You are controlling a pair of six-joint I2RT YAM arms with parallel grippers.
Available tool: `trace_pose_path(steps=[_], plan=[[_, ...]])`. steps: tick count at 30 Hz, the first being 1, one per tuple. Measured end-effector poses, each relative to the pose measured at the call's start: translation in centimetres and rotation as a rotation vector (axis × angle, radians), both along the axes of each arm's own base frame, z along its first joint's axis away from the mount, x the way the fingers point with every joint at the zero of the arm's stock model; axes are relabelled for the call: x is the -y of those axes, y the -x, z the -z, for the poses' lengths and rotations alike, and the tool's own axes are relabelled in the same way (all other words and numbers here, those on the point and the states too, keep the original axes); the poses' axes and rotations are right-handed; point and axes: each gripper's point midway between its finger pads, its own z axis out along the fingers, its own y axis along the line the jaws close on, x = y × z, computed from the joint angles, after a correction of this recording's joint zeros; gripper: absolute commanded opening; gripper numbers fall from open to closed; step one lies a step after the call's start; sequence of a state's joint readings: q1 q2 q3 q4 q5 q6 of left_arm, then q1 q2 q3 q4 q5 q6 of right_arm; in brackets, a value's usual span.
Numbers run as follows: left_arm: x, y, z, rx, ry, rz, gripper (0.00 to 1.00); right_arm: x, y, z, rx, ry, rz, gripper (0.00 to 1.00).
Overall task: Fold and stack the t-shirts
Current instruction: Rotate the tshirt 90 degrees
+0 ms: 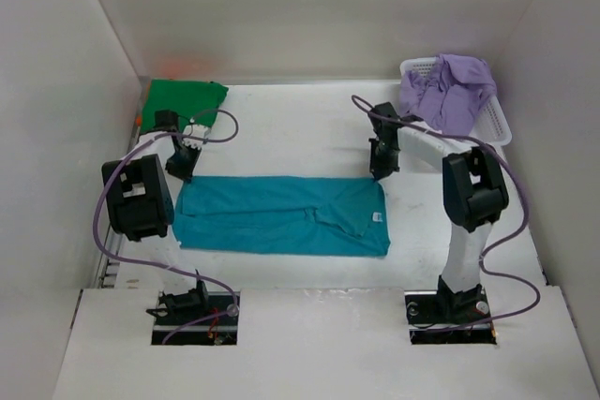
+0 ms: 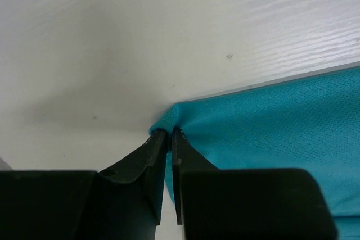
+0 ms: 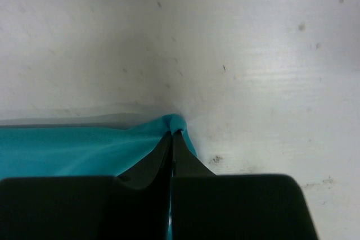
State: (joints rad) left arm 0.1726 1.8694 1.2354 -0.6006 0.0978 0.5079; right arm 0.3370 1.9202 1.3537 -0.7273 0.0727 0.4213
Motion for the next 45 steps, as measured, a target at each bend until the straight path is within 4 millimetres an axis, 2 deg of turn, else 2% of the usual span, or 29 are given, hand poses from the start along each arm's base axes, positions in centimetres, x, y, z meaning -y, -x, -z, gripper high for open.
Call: trace_pose_path(steps=[2,3,4,6,8,10,12,14,16,21,24,26,30,36,37,39,42,43,45], plan=[[-0.6,0.4,0.0,-0.011,0.000,-0.027,0.10,-0.4,-1.7,-0.3,-0.004,-0.002,-0.004,0.00],[-0.9,0.6,0.0,-0.018,0.000,-0.040,0.11,-0.8,-3.3,-0.7,0.008,-0.003,-0.005,0.00],[-1.0,0.9,0.0,-0.026,-0.001,-0.048,0.12,-1.3,-5.1,-1.1,0.029,-0.007,-0.009,0.00],[-1.4,1.6,0.0,-0.050,-0.002,-0.071,0.16,-2.9,-10.5,-2.7,0.117,-0.020,-0.014,0.04],[-1.6,2.3,0.0,-0.074,0.000,-0.088,0.24,-4.5,-16.1,-4.7,0.242,-0.043,-0.014,0.28],[-1.8,3.0,0.0,-0.097,0.007,-0.108,0.30,-5.8,-20.4,-6.9,0.366,-0.070,-0.018,0.47],[-1.9,3.7,0.0,-0.118,0.014,-0.125,0.39,-6.1,-21.9,-8.4,0.427,-0.077,-0.025,0.56],[-1.9,4.2,0.0,-0.131,0.024,-0.141,0.44,-5.9,-21.8,-9.1,0.440,-0.067,-0.029,0.59],[-1.9,4.9,0.0,-0.144,0.035,-0.161,0.47,-5.2,-20.6,-9.0,0.425,-0.045,-0.024,0.59],[-1.9,6.0,-0.4,-0.151,0.058,-0.199,0.49,-1.8,-13.2,-7.1,0.306,0.011,0.043,0.61],[-1.8,5.8,-0.8,-0.138,0.068,-0.207,0.49,-0.5,-10.6,-6.3,0.260,-0.007,0.101,0.61],[-1.7,5.8,-0.8,-0.137,0.073,-0.210,0.49,0.0,-10.6,-5.7,0.240,-0.045,0.140,0.61],[-1.4,5.7,-0.8,-0.137,0.079,-0.207,0.49,0.1,-11.8,-3.6,0.204,-0.105,0.204,0.61],[-1.1,5.6,-0.8,-0.133,0.091,-0.205,0.50,-1.8,-14.2,-2.0,0.174,-0.152,0.216,0.61],[-1.1,5.6,-0.8,-0.131,0.094,-0.206,0.50,-2.0,-14.4,-1.9,0.170,-0.156,0.214,0.59],[-1.0,5.7,-0.7,-0.128,0.100,-0.205,0.50,-2.2,-14.7,-1.9,0.160,-0.159,0.210,0.48],[-0.8,6.2,-0.4,-0.137,0.112,-0.207,0.50,-2.4,-14.7,-1.6,0.139,-0.161,0.205,0.09],[-0.7,6.3,-0.3,-0.140,0.116,-0.207,0.50,-2.4,-14.5,-1.4,0.127,-0.162,0.206,0.02],[-0.4,6.5,-0.1,-0.145,0.126,-0.205,0.50,-2.5,-14.1,-0.9,0.100,-0.160,0.207,0.00]])
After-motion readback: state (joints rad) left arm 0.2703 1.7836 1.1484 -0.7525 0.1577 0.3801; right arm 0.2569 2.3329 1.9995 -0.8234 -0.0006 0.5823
